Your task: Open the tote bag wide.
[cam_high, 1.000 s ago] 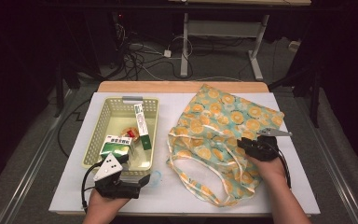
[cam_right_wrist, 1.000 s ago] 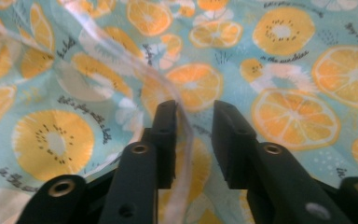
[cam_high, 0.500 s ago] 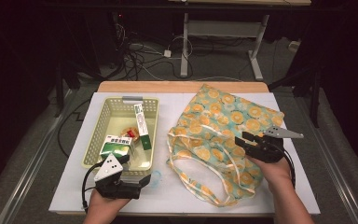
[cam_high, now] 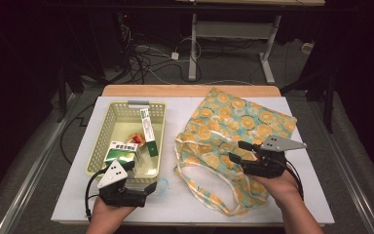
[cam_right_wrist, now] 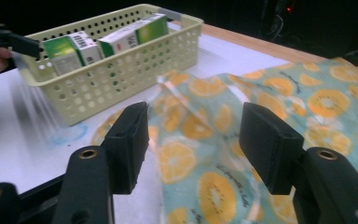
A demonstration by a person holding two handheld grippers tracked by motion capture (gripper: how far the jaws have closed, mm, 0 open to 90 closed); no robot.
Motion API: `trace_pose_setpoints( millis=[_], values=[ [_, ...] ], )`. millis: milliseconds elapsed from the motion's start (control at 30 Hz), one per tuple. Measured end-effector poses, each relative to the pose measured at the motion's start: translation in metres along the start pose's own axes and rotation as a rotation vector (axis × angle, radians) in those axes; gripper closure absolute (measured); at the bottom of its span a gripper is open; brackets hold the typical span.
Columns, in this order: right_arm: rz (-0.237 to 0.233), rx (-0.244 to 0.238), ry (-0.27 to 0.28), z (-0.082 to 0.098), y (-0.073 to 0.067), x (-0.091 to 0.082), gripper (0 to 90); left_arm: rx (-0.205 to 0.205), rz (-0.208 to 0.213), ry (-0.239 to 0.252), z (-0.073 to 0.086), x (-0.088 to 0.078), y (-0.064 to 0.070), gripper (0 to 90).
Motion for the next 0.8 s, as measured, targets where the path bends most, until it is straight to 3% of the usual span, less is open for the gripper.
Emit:
trace_pose_setpoints(
  millis=[200, 500, 800],
  values=[
    [-0.055, -0.03, -0.075, 0.002, -0.016, 0.015, 45.1, 0.005, 0.008, -0.007, 0.001, 0.002, 0.002, 0.0],
    [-0.051, -0.043, -0.255, 0.04, -0.01, 0.051, 48.3, 0.0, 0.012, -0.009, 0.002, 0.002, 0.002, 0.0],
    [-0.011, -0.032, -0.371, 0.072, 0.004, 0.068, 47.0, -0.005, 0.015, -0.008, 0.002, 0.002, 0.003, 0.0]
  ],
)
Point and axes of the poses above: each handheld gripper's, and its own axes: x roughly forward along the jaws, z roughly out of its underside, y roughly to its right, the point moved 8 cm from there along x, roughly forward along the jaws, and after that the axes turned 11 degrees about -z, right-handed, at the moved point
